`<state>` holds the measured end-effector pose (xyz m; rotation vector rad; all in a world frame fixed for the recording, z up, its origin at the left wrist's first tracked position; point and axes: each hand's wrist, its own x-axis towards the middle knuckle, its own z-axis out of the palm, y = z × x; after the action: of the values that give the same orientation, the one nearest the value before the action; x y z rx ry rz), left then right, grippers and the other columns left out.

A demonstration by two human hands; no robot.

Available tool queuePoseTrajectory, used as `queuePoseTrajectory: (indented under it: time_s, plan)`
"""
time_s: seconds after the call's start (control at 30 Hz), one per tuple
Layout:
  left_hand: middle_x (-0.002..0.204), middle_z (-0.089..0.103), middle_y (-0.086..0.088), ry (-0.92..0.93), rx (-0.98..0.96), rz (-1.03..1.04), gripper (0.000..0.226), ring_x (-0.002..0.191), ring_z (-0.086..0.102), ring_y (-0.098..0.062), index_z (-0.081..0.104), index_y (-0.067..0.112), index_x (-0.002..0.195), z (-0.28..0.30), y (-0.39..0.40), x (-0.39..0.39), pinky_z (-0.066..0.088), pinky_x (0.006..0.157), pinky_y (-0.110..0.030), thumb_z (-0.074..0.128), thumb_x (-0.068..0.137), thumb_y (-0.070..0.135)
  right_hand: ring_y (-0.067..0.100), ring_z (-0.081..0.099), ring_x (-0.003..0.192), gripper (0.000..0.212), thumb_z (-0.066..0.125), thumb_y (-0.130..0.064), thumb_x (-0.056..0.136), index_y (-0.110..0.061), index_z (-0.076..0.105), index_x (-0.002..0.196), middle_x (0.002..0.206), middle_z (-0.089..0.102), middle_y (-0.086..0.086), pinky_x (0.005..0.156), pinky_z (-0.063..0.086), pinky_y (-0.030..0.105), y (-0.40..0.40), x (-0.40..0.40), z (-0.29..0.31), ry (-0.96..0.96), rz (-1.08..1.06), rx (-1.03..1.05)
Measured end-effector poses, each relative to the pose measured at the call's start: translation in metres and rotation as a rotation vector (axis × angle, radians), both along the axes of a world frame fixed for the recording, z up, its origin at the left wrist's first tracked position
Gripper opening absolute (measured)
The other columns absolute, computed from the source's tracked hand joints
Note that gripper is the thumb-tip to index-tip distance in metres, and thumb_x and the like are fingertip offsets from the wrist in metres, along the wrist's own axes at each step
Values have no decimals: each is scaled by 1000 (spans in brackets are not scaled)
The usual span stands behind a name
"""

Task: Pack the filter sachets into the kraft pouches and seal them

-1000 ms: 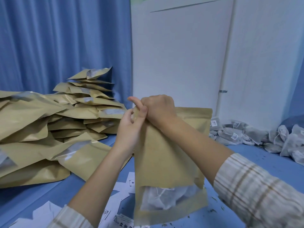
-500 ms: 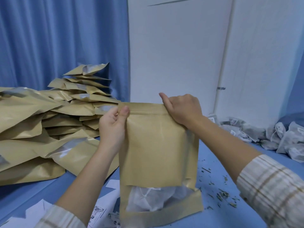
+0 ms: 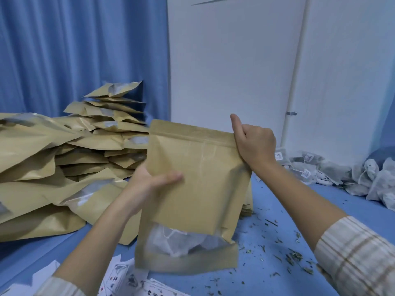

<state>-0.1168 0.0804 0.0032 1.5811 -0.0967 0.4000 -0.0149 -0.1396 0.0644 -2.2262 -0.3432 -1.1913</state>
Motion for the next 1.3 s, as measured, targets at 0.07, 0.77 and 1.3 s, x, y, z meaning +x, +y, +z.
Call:
queuePoseTrajectory:
  time_s: [0.07,0.77,1.3]
  plan:
    - [88,75,0,90,26,-21,77,81,72,-17,70,17,90,-17,4,1,54,60,-22,94,22,45,15,37,49,57,39,-56,92,-17,31,51,47,34,-2,50,30,26,1,4,-2,51,87,123]
    - [90,72,-17,246,-763,-206,47,77,70,-35,62,7,107,-34,41,-42,56,60,-47,63,72,38,22,58,59,17,49,-11,88,0,62,91,72,60,12,55,46,27,29,-29,-99,1133,926,842]
    - [131,56,-16,-277,-978,80,71,117,56,-35,41,10,139,33,196,-19,41,105,-48,57,85,53,32,62,96,47,39,-51,94,-11,52,114,111,61,17,82,52,41,371,-38,47,1100,1265,893]
